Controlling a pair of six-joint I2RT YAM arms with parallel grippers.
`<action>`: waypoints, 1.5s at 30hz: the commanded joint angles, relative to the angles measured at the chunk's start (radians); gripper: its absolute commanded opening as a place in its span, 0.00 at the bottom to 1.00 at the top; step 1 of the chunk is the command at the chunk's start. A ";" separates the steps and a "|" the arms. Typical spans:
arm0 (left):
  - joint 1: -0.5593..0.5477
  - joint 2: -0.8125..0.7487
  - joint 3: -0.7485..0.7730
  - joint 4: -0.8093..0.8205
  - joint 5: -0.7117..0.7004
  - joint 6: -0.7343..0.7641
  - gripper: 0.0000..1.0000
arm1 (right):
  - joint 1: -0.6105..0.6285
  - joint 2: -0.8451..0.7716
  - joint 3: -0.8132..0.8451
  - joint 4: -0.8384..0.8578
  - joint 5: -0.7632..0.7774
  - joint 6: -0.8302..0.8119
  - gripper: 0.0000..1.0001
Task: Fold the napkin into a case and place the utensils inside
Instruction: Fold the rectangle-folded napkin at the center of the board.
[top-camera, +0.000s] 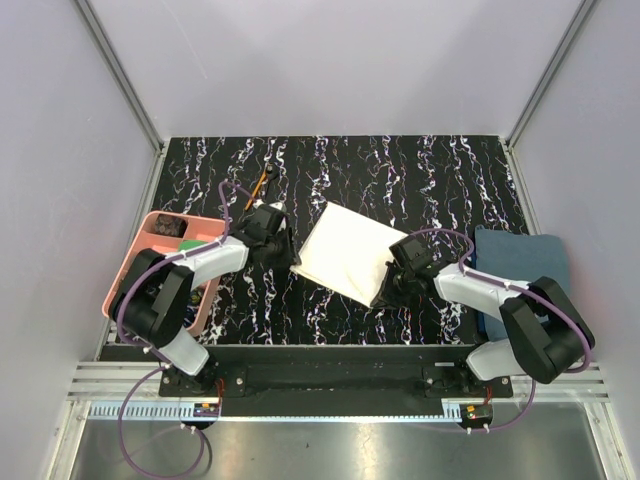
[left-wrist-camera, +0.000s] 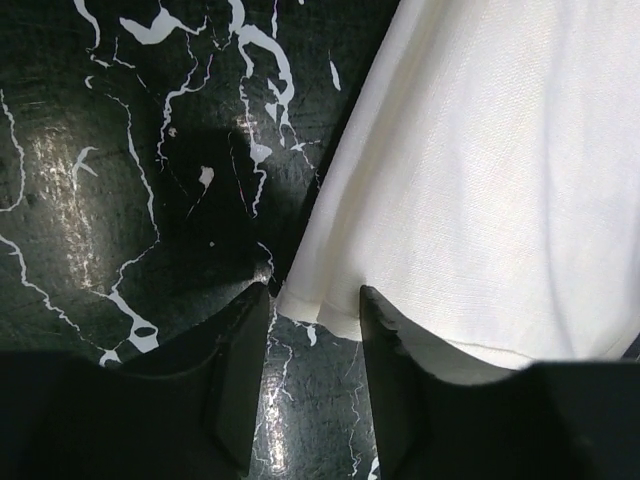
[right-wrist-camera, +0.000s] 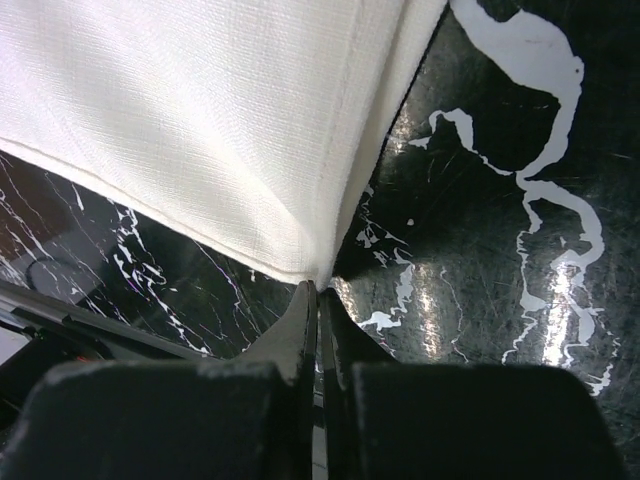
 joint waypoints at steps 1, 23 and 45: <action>-0.002 -0.052 -0.013 0.031 -0.009 0.006 0.40 | 0.006 -0.004 0.016 -0.016 0.035 -0.024 0.00; -0.002 -0.019 -0.008 0.089 0.065 -0.011 0.13 | 0.004 -0.042 0.064 -0.011 0.003 -0.038 0.40; -0.057 -0.096 0.014 0.002 -0.056 -0.019 0.07 | -0.025 0.029 0.061 -0.006 0.021 -0.082 0.61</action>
